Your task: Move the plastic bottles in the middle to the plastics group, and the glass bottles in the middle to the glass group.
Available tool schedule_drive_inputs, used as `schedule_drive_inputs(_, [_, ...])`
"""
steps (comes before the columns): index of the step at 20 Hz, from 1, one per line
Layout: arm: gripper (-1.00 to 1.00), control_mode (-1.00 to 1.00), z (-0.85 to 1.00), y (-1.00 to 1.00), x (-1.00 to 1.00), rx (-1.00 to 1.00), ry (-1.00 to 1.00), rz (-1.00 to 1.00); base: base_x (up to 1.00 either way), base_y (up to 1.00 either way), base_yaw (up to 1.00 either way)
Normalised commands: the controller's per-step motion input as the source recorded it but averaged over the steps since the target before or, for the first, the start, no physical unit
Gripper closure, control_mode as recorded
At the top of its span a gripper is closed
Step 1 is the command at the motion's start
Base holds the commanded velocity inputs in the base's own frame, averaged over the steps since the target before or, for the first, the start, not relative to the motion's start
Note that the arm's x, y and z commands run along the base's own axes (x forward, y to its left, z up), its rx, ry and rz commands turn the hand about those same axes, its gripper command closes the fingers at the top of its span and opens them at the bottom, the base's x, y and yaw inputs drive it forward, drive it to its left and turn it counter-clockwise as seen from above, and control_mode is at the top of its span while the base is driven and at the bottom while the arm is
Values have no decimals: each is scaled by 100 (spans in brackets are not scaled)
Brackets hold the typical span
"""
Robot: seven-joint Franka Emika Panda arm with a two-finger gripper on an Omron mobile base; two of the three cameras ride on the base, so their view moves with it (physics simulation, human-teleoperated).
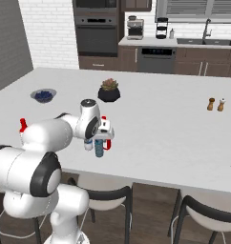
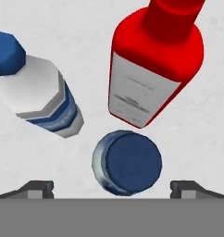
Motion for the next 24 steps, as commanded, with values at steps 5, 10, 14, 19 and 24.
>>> schedule_drive_inputs(5, [-100, -100, -5, 0, 7, 0, 0, 0, 0, 0, 0])
schedule_drive_inputs(10, [-100, -100, -18, 0, 2, 0, 0, 0, 0, 0, 0])
schedule_drive_inputs(14, [-100, -100, -12, 0, 0, 0, 0, 0, 0, 0, 0])
schedule_drive_inputs(19, [-100, -100, 0, 0, 0, 0, -5, 0, 0, 0, 0])
schedule_drive_inputs(24, [-100, -100, 0, 0, 0, 0, -7, 0, 0, 0, 0])
